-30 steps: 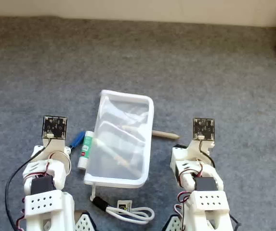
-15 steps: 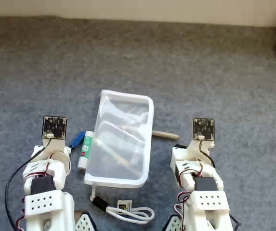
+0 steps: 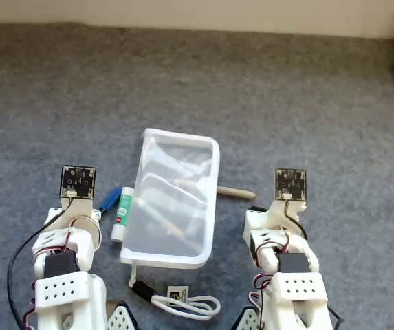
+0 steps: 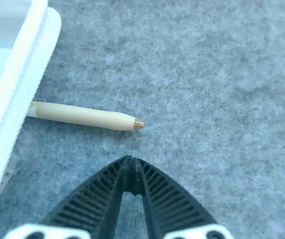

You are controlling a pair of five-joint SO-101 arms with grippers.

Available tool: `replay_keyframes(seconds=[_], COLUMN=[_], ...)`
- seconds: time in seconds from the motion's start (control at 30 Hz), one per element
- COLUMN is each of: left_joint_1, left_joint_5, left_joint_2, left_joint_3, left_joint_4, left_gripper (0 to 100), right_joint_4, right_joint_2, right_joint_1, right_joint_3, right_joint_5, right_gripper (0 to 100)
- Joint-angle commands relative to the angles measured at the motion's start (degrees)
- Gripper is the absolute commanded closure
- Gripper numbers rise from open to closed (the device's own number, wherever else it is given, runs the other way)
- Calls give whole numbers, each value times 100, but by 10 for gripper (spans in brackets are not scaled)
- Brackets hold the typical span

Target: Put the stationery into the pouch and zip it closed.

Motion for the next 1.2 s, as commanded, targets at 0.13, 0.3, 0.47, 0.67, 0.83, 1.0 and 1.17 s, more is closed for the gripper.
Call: replay_keyframes(seconds=[0.13, 0.3, 0.47, 0.67, 0.83, 1.0, 1.17], left_joint_1=[-66, 154, 479, 505, 1042, 1807, 1666], left_joint_5=[53, 53, 53, 62, 53, 44, 44], left_joint_2=[-66, -66, -66, -66, -66, -66, -66], left_joint_3=[127, 127, 127, 127, 127, 119, 119], left_joint_4=[18, 26, 35, 35, 18, -448, -1169], left_gripper=[993, 990, 990, 991, 990, 989, 989], right_joint_4=[-110, -110, -110, -119, -119, -119, -119], right_joint_2=[-84, -84, -84, -84, -84, -84, -84], right_joint_1=[57, 57, 57, 40, 31, 31, 31], right_joint_3=[479, 479, 479, 479, 479, 479, 479], right_joint_5=[35, 35, 35, 35, 35, 26, 35], right_gripper=[994, 994, 994, 994, 994, 994, 994])
